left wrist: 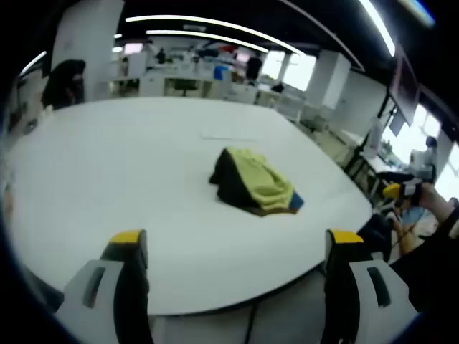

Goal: Fold the garment on the visible template until the final outline fits inside the template.

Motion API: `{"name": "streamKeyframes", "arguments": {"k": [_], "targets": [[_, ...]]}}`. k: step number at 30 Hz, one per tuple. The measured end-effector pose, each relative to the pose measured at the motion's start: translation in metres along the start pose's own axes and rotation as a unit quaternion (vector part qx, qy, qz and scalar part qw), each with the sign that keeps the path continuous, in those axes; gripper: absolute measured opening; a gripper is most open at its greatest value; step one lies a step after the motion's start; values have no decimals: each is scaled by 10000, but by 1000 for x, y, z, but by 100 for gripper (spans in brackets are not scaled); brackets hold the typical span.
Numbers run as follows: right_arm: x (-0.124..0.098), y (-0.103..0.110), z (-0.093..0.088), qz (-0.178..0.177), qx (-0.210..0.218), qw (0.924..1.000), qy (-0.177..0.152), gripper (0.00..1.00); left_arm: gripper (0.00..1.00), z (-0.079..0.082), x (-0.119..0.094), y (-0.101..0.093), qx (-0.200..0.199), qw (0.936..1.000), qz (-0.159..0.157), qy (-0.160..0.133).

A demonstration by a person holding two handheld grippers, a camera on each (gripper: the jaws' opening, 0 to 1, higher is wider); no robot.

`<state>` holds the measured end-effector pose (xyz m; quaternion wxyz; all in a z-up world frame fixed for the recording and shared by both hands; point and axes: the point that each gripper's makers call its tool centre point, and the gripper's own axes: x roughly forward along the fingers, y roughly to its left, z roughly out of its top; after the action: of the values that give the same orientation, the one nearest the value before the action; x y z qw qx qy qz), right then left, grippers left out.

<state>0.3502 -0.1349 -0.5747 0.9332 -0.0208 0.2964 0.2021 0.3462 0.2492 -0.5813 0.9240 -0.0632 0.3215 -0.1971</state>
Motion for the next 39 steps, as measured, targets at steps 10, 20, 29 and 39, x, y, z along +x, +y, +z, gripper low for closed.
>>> {"name": "streamKeyframes", "arguments": {"k": [10, 20, 29, 39], "targets": [[0, -3, -3, -1, 14, 10000, 41, 100, 99, 1, 3, -2, -12, 10000, -18, 2], [2, -3, -5, 48, 17, 10000, 77, 100, 98, -3, 5, -3, -27, 9999, -23, 102], [3, -4, -6, 62, 12, 9999, 109, 100, 98, -2, 8, -5, 14, 9999, -58, 138], [5, -2, -8, 109, 31, 9998, 144, 98, 98, -4, 9, -5, 58, 9998, -84, 178]]}}
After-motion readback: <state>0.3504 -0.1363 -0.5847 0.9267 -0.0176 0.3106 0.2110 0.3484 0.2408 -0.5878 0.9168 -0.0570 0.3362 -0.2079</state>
